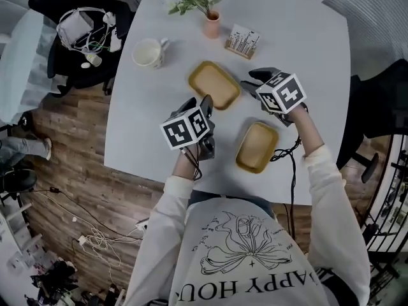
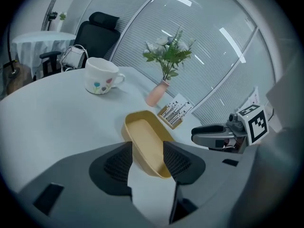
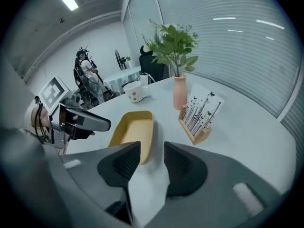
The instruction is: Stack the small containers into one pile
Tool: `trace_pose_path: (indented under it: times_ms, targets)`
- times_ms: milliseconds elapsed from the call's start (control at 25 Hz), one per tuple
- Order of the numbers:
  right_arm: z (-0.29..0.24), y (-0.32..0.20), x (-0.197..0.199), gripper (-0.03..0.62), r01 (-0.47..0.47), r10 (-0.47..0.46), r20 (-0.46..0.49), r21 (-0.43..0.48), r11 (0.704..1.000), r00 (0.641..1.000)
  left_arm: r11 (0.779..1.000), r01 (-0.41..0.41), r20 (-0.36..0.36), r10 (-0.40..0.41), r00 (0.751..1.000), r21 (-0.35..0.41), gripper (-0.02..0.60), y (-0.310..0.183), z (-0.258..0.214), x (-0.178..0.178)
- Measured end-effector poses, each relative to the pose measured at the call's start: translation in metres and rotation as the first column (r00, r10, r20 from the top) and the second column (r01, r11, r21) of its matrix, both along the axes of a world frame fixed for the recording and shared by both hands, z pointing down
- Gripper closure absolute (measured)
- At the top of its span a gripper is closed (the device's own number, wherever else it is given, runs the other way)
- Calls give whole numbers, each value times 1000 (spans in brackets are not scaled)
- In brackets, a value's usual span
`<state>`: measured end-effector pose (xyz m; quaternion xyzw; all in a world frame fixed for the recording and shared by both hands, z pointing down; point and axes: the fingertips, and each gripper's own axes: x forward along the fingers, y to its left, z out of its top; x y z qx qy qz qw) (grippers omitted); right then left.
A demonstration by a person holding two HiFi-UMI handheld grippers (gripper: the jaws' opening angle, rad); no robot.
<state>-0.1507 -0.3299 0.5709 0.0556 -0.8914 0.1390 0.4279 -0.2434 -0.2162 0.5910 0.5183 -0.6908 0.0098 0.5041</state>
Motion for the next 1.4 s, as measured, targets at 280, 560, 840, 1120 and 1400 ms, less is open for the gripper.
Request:
trace_pose_path:
  times_ms: [280,560,840,1120,1400]
  targets:
    - [44,12,-36,430,44,-46,-65,-42,998,997,998,-11,-49,7,999,-69,393,-5,27,-5]
    - [67,15,-37,542,57,-55,-125,12,998,991,997,40,-67,-45,997,-64,506,-7,33,-12]
    - [41,17,-27,545,-34,31,-46,-60,998,998,1000,10,-58,-11,998,-28,515,-10,17,-12]
    - [-10,20,8,545,-158,161,50,-64,985,986,993,-101,-34,103,994,59,520,-21,-29,13]
    - [-50,34,78,542,-351,355,101,-55,935,929,953,-277,-12,280,960,124,525,-29,-72,68]
